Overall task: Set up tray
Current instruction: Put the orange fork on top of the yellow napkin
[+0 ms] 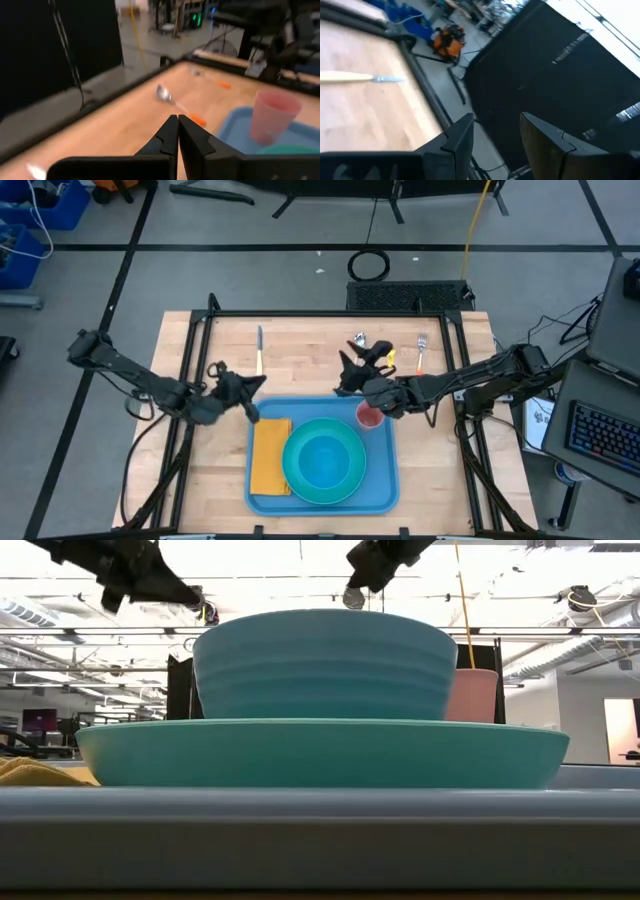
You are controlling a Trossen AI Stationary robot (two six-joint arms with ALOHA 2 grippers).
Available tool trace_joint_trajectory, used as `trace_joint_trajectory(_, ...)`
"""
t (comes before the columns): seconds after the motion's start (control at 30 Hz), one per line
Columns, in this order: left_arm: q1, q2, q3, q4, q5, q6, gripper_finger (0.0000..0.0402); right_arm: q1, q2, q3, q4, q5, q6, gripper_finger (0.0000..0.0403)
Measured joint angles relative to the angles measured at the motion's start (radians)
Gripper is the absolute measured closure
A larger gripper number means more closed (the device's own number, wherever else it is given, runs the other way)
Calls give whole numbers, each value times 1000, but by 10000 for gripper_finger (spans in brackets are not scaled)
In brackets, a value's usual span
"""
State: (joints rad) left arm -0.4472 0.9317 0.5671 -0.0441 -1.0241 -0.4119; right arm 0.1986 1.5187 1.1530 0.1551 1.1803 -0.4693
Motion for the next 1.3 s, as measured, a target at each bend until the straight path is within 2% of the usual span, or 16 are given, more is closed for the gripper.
trace_joint_trajectory(0.2, 41, -84, 0, 175, 44, 256, 398, -23, -80, 0, -14, -8, 73, 252)
trace_joint_trajectory(0.37, 49, -102, 0, 204, 127, 359, 391, -87, -144, 0, -87, -87, 131, 252)
trace_joint_trajectory(0.5, 49, -102, 0, 208, 118, 348, 397, -148, -194, 0, -242, -108, 266, 252)
trace_joint_trajectory(0.63, 49, -101, 0, 213, 110, 358, 395, -250, -233, 0, -405, -288, 483, 258)
trace_joint_trajectory(0.7, 50, -101, 0, 228, 107, 358, 386, -308, -245, 0, -444, -381, 540, 264)
trace_joint_trajectory(0.9, 50, -101, 0, 241, 106, 385, 375, -481, -249, 0, -496, -529, 605, 284)
trace_joint_trajectory(1.17, 50, -101, 0, 240, 106, 428, 396, -731, -230, 0, -567, -785, 701, 292)
trace_joint_trajectory(1.3, 56, -101, 0, 240, 106, 435, 395, -860, -195, 2, -591, -960, 764, 292)
